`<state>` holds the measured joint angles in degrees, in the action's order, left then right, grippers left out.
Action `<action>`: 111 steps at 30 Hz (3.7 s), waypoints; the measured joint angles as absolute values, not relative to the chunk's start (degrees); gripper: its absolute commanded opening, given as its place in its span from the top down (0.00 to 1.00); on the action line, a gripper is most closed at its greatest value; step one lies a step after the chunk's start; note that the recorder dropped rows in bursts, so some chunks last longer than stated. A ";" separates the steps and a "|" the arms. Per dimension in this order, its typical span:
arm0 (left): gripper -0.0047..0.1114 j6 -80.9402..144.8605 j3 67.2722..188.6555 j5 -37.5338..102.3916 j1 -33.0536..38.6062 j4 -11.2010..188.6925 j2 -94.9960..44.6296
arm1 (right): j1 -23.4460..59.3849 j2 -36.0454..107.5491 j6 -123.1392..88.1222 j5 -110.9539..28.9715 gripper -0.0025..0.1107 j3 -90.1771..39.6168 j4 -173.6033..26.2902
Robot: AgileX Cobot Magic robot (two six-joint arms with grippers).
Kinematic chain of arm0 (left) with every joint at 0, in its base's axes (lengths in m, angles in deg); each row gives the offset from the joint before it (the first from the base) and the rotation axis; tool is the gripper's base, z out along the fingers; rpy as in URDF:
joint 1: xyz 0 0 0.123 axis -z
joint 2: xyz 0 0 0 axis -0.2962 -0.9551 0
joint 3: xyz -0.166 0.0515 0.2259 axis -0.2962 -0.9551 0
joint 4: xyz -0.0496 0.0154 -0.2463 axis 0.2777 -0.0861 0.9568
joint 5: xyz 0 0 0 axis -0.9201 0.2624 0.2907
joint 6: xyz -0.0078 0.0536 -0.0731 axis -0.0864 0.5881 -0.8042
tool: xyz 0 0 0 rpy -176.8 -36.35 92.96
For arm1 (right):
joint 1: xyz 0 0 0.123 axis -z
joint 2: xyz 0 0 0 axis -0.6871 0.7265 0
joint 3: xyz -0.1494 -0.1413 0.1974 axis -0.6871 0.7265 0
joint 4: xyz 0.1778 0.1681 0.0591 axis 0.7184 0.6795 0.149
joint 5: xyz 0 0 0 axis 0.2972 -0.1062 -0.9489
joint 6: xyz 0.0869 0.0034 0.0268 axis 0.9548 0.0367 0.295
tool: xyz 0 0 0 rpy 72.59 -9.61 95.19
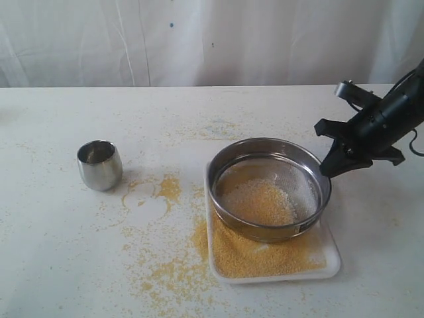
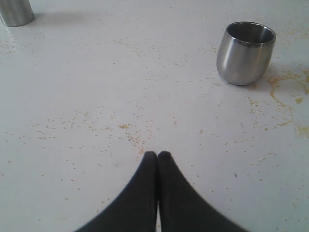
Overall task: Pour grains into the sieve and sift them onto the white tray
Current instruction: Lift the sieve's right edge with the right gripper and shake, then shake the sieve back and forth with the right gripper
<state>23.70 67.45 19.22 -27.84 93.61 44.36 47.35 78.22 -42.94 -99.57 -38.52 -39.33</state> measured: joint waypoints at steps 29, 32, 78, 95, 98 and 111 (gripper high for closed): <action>0.96 23.70 67.45 19.22 -27.84 93.61 44.36 | 39.50 79.08 -33.65 -88.35 0.79 -38.52 -57.60; 0.96 23.70 67.45 19.22 -27.84 93.61 44.36 | 39.37 79.08 -33.38 -88.35 0.97 -38.52 -57.62; 0.96 23.70 67.45 19.22 -27.84 93.61 44.36 | 38.68 77.54 -32.34 -101.75 0.98 -41.52 -57.71; 0.96 23.70 67.45 19.22 -27.84 93.61 44.36 | 38.00 78.47 -30.62 -95.24 0.98 -39.87 -57.30; 0.96 23.70 67.45 19.22 -27.84 93.61 44.36 | 37.40 78.57 -32.48 -90.52 0.98 -39.48 -57.67; 0.96 23.70 67.45 19.22 -27.84 93.61 44.36 | 37.13 78.57 -30.88 -94.47 0.98 -39.80 -57.97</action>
<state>23.70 67.45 19.22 -27.84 93.61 44.36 37.13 78.57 -30.88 -94.47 -39.80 -57.97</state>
